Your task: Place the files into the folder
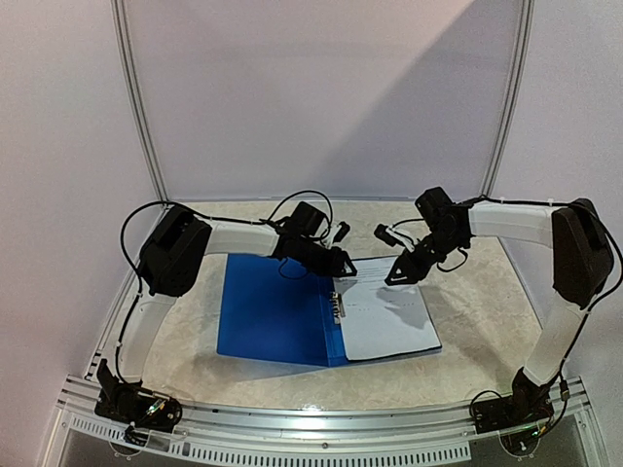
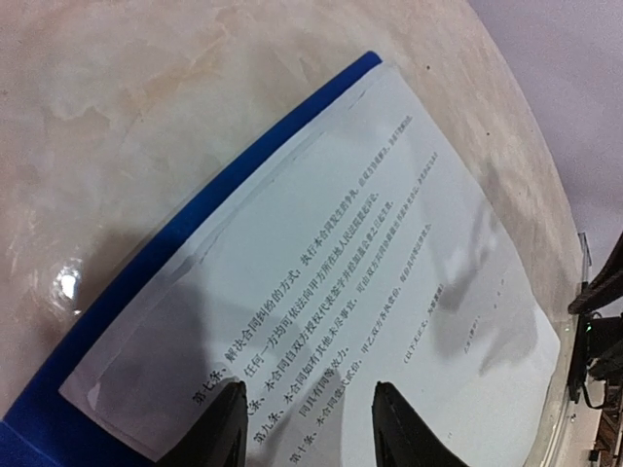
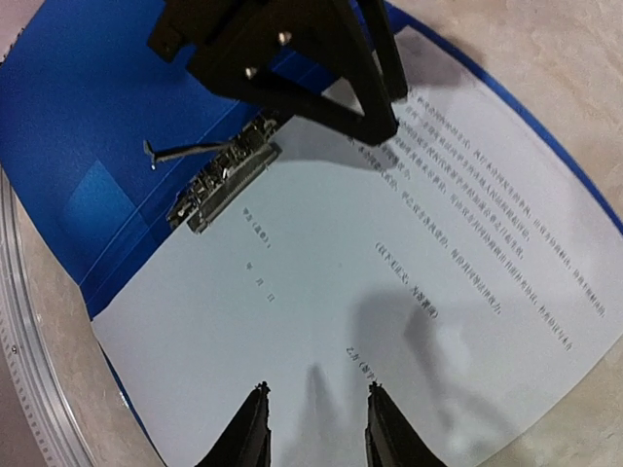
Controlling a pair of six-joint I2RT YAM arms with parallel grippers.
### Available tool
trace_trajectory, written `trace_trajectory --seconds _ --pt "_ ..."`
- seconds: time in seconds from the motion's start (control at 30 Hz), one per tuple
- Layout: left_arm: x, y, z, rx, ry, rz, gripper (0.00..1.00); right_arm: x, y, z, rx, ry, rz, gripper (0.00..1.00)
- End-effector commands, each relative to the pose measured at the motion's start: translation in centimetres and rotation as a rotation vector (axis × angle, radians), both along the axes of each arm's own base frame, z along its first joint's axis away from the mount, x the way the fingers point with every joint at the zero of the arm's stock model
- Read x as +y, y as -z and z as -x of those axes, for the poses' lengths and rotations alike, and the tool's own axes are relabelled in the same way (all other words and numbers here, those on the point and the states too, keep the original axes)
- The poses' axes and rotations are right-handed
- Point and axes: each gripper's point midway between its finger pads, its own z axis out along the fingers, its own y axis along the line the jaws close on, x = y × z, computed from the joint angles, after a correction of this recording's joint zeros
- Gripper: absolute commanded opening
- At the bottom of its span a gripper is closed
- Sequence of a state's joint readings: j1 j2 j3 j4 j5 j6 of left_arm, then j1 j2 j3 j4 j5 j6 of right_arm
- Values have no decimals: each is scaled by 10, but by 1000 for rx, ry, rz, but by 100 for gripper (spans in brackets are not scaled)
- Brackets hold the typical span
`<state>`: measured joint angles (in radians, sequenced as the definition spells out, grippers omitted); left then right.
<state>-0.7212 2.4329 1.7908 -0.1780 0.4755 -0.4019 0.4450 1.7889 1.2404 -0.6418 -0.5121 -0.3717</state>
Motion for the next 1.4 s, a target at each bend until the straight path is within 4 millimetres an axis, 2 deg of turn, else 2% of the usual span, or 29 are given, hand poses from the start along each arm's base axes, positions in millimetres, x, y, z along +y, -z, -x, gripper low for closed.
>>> trace_trajectory --seconds 0.0,0.17,0.37,0.5,0.67,1.13,1.37 --pt "22 3 -12 -7 -42 -77 45 -8 12 10 17 -9 35 33" --pt "11 -18 -13 -26 -17 -13 45 19 0 27 -48 -170 46 35" --pt "12 -7 -12 -3 -17 -27 44 62 -12 22 -81 -282 -5 38" --pt "14 2 -9 8 -12 -44 44 88 -2 18 -49 -339 -28 38" --pt "17 7 -8 10 -4 -56 44 110 9 15 -52 -386 -18 38" --pt "17 9 -6 16 4 -58 44 127 19 21 8 -418 -66 37" --pt "17 13 -5 23 4 -64 44 130 27 26 58 -433 -86 28"
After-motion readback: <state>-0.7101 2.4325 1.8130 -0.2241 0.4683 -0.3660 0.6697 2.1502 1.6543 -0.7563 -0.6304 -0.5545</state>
